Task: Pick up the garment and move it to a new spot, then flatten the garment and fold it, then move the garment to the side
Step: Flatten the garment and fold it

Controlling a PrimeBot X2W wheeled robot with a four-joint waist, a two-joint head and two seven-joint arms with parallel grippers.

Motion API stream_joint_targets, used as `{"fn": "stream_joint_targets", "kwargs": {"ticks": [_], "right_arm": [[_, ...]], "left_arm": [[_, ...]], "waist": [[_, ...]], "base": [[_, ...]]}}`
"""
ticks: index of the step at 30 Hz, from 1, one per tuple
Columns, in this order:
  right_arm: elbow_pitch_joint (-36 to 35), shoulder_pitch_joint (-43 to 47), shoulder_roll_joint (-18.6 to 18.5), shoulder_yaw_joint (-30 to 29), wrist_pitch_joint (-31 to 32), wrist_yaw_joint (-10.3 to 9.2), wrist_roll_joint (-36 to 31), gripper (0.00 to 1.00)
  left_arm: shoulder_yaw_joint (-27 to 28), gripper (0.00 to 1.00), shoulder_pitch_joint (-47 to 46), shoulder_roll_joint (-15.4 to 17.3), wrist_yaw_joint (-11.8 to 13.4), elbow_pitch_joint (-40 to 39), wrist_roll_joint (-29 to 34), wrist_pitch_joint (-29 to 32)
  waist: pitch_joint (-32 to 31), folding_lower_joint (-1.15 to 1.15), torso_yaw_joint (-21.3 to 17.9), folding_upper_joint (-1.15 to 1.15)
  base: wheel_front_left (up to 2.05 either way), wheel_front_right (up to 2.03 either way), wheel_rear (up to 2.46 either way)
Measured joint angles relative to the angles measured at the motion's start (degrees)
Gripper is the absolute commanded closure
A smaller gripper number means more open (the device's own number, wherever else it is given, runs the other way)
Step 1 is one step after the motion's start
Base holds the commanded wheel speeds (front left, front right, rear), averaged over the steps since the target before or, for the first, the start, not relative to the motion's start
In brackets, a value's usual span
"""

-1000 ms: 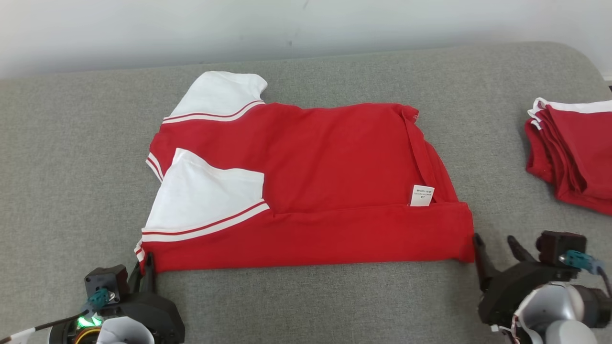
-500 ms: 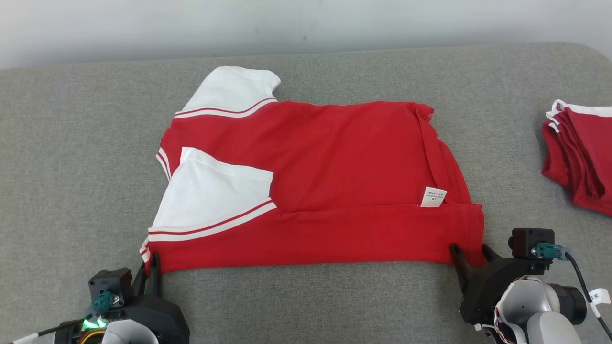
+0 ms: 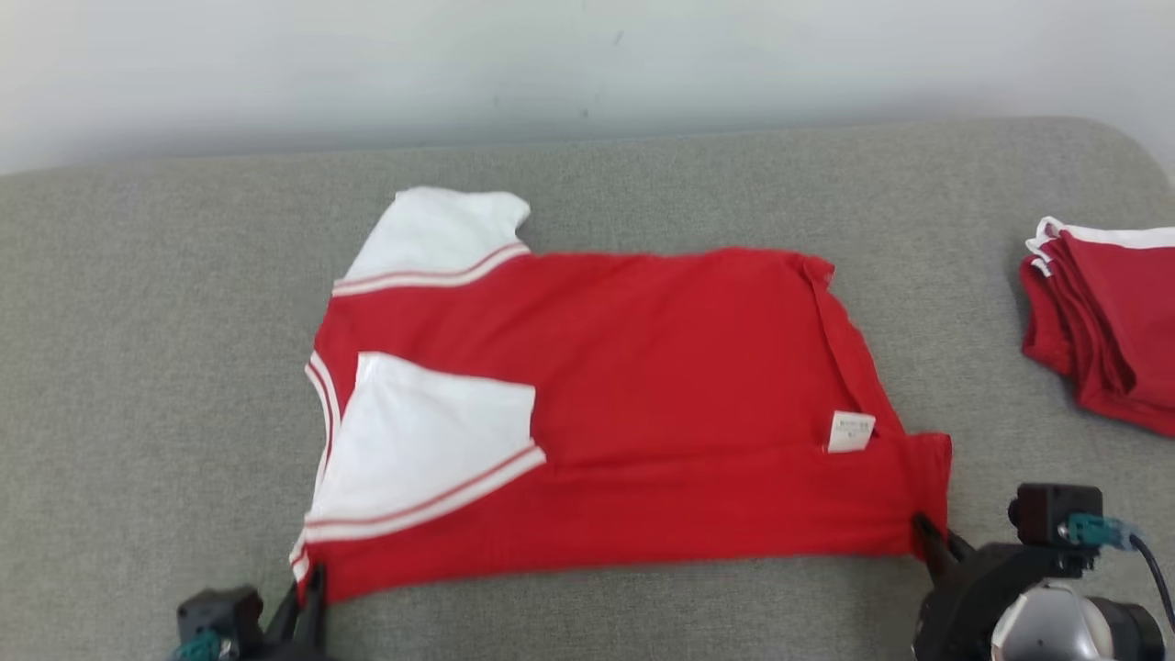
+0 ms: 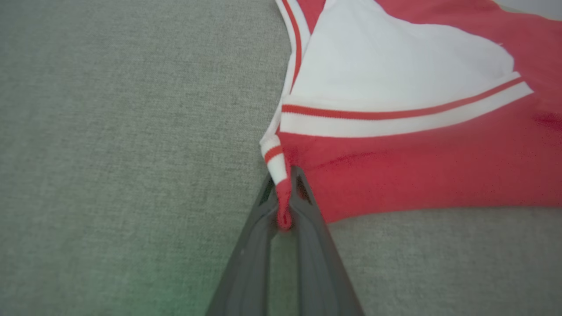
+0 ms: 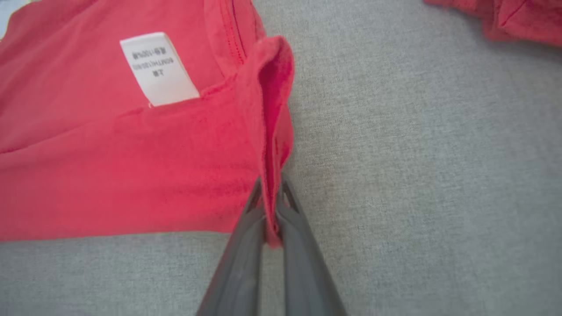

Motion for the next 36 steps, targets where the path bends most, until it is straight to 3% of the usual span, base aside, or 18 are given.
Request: {"fn": "stream_joint_targets", "kwargs": {"ticks": [7, 17, 18, 19, 20, 29, 36], "right_arm": [[-6.1, 6.5, 0.0, -0.8, 4.0, 0.01, 1.2, 1.0], [-2.2, 9.2, 0.0, 0.7, 3.7, 0.01, 0.8, 0.98], [-1.7, 9.2, 0.0, 0.7, 3.7, 0.01, 0.5, 0.86], [-1.4, 9.3, 0.0, 0.7, 3.7, 0.01, 0.5, 0.63], [-1.1, 9.3, 0.0, 0.6, 3.7, 0.01, 0.7, 0.0], [-5.9, 9.3, -0.2, -0.2, 4.9, 0.01, 1.4, 0.0], [-12.4, 5.1, -0.9, 0.6, 5.7, 0.0, 0.9, 0.0]], "left_arm": [[0.4, 1.0, 10.1, 1.8, 0.7, -8.0, -1.3, 4.5], [-0.6, 1.0, 15.9, 2.2, 2.5, -13.3, -1.4, 8.8], [-0.7, 0.7, 15.9, 2.3, 2.6, -13.3, -1.3, 8.8], [-0.7, 0.21, 16.0, 2.3, 2.7, -13.4, -1.3, 8.8], [-0.6, 0.0, 16.1, 2.3, 3.0, -13.3, -1.4, 8.8], [3.1, 0.0, 16.1, 4.5, 4.2, -14.9, -1.8, 5.3], [3.8, 0.0, 6.7, 7.2, 4.1, -16.0, -0.4, 2.5]], "waist": [[-1.8, -0.01, -1.3, 0.0], [-2.8, -0.01, -0.4, 0.0], [-2.9, 0.0, -0.3, 0.0], [-3.0, 0.0, -0.2, 0.0], [-3.1, -0.01, -0.1, 0.0], [-3.6, -0.01, -0.2, 0.0], [-1.9, 0.0, -0.7, 0.0]], "base": [[0.0, 0.0, 0.0], [0.0, 0.0, 0.0], [0.0, 0.0, 0.0], [0.0, 0.0, 0.0], [0.0, 0.0, 0.0], [0.0, 0.0, 0.0], [0.0, 0.0, 0.0]]}}
